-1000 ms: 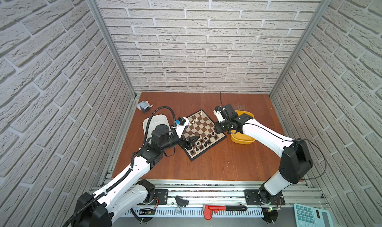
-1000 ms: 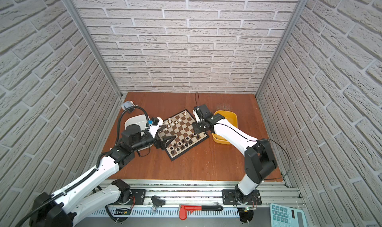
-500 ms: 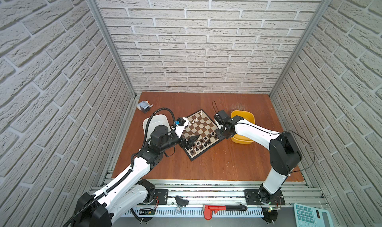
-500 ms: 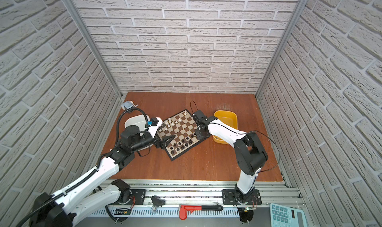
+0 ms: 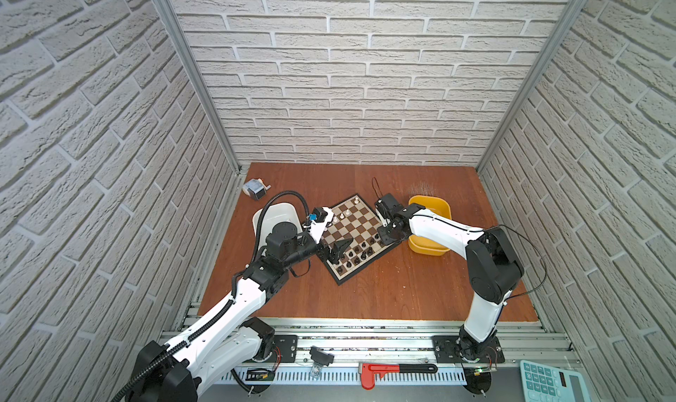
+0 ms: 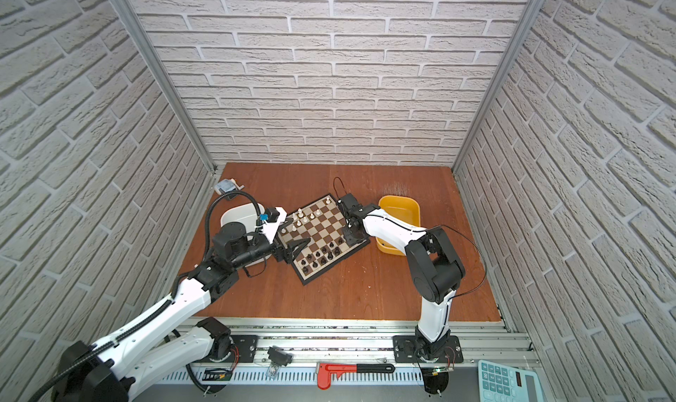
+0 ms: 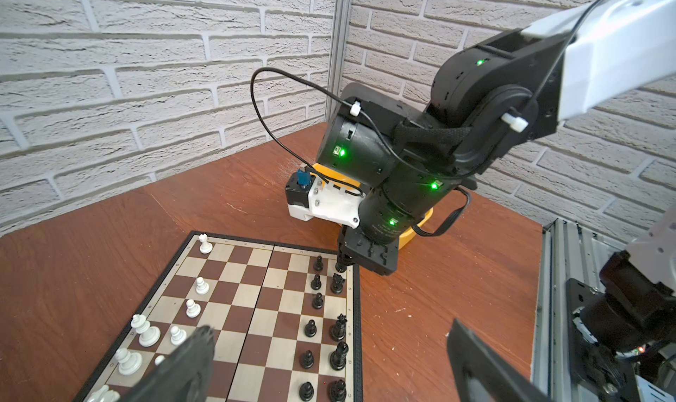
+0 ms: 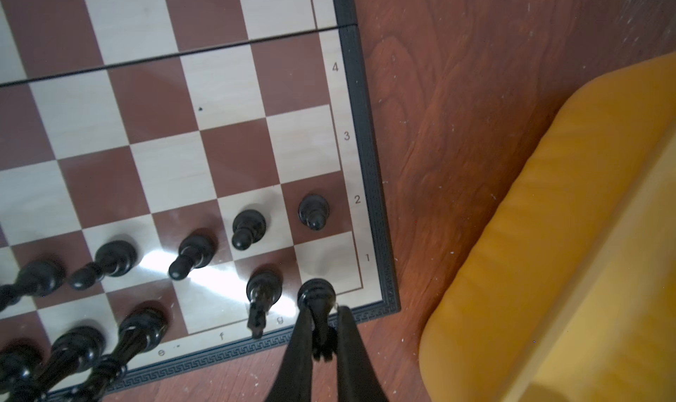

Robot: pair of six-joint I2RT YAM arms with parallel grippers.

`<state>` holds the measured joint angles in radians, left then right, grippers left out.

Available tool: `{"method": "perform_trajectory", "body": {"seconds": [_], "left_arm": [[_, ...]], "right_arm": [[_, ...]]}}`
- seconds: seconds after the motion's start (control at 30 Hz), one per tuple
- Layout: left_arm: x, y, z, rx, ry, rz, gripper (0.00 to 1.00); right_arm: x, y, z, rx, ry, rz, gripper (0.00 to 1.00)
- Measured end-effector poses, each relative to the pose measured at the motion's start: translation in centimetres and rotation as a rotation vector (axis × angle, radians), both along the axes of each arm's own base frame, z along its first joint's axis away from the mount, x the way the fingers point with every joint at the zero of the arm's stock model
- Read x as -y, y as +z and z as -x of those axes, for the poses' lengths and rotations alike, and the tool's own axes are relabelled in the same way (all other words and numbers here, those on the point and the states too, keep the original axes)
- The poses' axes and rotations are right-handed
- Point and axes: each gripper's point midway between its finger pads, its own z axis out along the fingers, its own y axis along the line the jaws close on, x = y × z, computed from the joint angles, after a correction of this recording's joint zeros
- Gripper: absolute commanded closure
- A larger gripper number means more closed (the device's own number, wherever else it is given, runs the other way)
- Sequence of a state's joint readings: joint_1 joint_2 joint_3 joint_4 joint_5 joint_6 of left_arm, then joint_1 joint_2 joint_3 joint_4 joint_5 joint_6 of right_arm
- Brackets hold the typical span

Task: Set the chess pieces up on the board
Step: 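Set the black pawn on its square and open the right gripper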

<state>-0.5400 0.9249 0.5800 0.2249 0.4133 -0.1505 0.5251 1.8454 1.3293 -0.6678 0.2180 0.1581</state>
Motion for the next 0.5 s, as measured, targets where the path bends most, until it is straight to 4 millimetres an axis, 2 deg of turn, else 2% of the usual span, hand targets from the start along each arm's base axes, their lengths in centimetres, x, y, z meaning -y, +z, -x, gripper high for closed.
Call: {"method": "perform_trajectory", "body": {"seconds": [0.37, 0.5], "left_arm": [[0.0, -0.1, 0.0, -0.001, -0.001, 0.008, 0.02], [0.1, -0.1, 0.0, -0.002, -0.001, 0.011, 0.02]], "right_arm": [[0.4, -1.2, -0.5, -0.021, 0.002, 0.029, 0.93], [0.5, -1.3, -0.5, -0.023, 0.001, 0.031, 0.88]]}}
